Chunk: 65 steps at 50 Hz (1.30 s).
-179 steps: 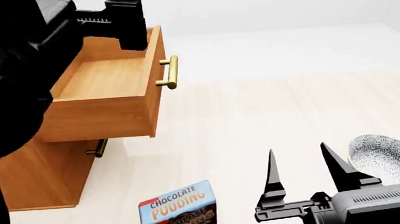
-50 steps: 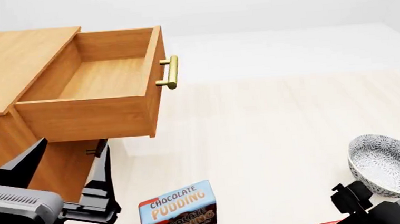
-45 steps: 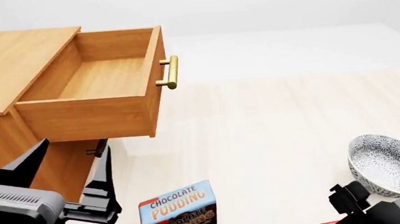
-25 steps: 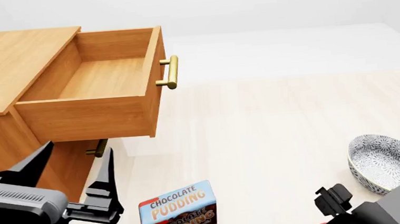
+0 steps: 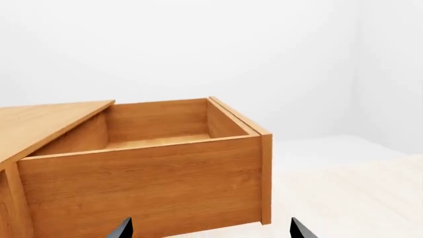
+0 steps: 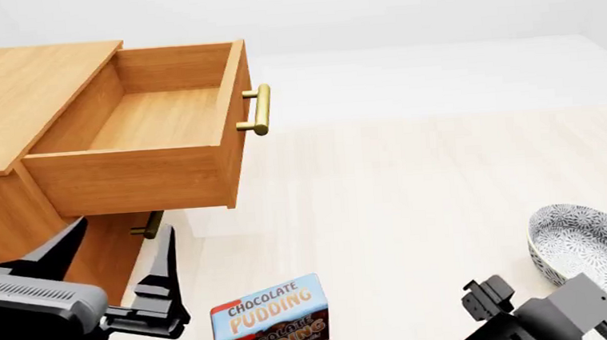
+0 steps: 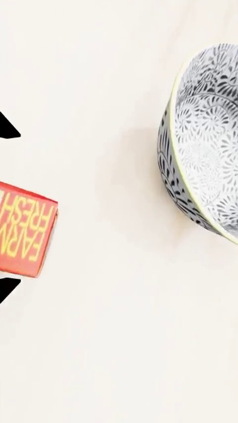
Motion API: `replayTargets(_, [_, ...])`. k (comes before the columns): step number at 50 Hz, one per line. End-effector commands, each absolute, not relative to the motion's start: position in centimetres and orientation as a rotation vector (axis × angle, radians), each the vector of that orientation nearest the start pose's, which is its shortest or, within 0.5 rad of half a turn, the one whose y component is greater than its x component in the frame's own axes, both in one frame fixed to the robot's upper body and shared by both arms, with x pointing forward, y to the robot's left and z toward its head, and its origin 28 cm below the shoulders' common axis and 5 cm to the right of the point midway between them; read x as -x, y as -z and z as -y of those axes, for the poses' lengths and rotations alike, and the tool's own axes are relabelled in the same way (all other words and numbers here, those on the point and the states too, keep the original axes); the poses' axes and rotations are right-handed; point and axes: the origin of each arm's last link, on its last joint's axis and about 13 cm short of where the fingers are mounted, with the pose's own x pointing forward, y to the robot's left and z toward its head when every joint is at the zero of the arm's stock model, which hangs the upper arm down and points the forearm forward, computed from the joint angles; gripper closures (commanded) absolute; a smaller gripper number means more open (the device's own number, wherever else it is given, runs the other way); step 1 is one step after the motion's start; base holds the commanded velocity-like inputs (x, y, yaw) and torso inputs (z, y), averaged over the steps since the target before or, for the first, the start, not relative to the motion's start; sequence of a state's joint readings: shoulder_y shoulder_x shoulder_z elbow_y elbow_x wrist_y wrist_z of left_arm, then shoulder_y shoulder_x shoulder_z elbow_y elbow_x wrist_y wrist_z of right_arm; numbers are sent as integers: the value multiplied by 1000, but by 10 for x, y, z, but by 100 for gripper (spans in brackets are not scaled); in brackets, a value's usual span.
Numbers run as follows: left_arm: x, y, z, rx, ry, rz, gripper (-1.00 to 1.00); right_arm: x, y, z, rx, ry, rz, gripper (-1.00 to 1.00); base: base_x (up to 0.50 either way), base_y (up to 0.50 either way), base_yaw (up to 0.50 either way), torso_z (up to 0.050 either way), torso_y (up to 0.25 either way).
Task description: Put the butter at the back in the top drawer of the cabinet and close it.
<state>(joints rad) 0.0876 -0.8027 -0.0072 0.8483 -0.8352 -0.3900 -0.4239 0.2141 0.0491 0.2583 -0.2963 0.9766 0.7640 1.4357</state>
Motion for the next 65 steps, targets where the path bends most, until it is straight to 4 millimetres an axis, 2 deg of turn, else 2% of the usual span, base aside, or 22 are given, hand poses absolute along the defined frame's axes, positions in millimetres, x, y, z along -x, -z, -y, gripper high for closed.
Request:
replayTargets(1, [-157, -162, -265, -30, 179, 120, -100, -239, -92, 106, -582, 991, -657, -100, 0, 0, 0, 0, 0])
replayTargets(27, [-158, -159, -266, -17, 171, 111, -100, -240, -71, 112, -590, 1018, -690, -100, 0, 0, 0, 0, 0])
replayTargets(28, [-157, -159, -266, -17, 170, 111, -100, -240, -70, 112, -595, 1016, -694, 100, 0, 0, 0, 0, 0])
replayTargets(50, [-156, -161, -266, -1, 169, 109, -100, -236, -79, 112, -591, 1025, -663, 100, 1, 0, 0, 0, 0])
replayTargets(57, [-156, -159, -265, 1, 172, 104, -100, -230, -99, 108, -558, 976, -569, 100, 0, 0, 0, 0, 0])
replayTargets(65, [-155, -158, -262, 1, 182, 101, -100, -224, -133, 104, -555, 784, -411, 100, 0, 0, 0, 0, 0])
